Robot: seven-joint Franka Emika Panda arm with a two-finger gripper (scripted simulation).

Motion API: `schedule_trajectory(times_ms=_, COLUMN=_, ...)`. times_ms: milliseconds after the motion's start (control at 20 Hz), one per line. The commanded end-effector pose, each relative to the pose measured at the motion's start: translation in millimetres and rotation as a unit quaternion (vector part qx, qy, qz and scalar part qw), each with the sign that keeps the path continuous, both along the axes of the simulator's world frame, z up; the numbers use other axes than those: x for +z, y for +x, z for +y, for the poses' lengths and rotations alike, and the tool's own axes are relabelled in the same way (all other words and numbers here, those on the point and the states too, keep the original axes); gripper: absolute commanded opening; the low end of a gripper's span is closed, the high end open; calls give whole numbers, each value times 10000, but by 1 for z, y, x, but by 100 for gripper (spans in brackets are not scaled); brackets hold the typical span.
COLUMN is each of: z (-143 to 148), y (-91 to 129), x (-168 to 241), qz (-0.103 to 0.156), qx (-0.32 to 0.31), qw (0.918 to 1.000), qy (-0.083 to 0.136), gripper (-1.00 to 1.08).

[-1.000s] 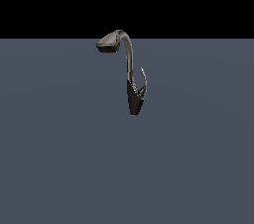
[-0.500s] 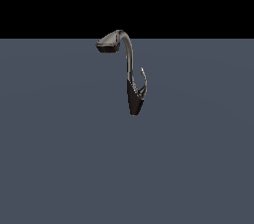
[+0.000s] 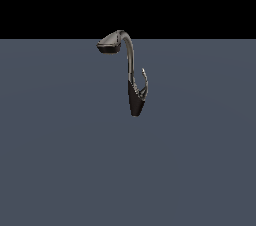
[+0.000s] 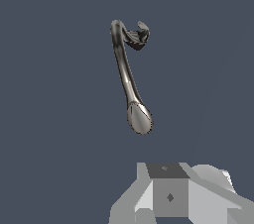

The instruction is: Turn on the faucet by rotating a designated handle.

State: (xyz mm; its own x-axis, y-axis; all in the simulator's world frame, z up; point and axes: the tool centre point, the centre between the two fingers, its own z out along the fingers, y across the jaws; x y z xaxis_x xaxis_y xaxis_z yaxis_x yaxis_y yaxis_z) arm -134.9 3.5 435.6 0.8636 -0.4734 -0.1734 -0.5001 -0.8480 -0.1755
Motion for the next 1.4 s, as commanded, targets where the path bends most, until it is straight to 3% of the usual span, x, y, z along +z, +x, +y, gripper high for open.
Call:
schedule_trajectory(times_ms=0, z=0, y=18, x=-13, qz=139, qx=-388, qw=9990, qy=163, gripper=-100)
schedule_trajectory(times_ms=350, z=-6, y=67, x=-53, qz=527, qx=-1475, qw=9857, qy=630, gripper=-100)
schedule_trajectory(times_ms=650, z=-16, y=108, x=-92, qz=867, qx=-2438, qw=9602, qy=1048, gripper=-100)
schedule_trajectory(times_ms=950, z=-32, y=145, x=-138, qz=1212, qx=-3424, qw=9199, qy=1482, gripper=-100)
schedule_trajectory(times_ms=1350, z=-56, y=181, x=-202, qz=1625, qx=-4609, qw=8489, qy=2016, gripper=-100)
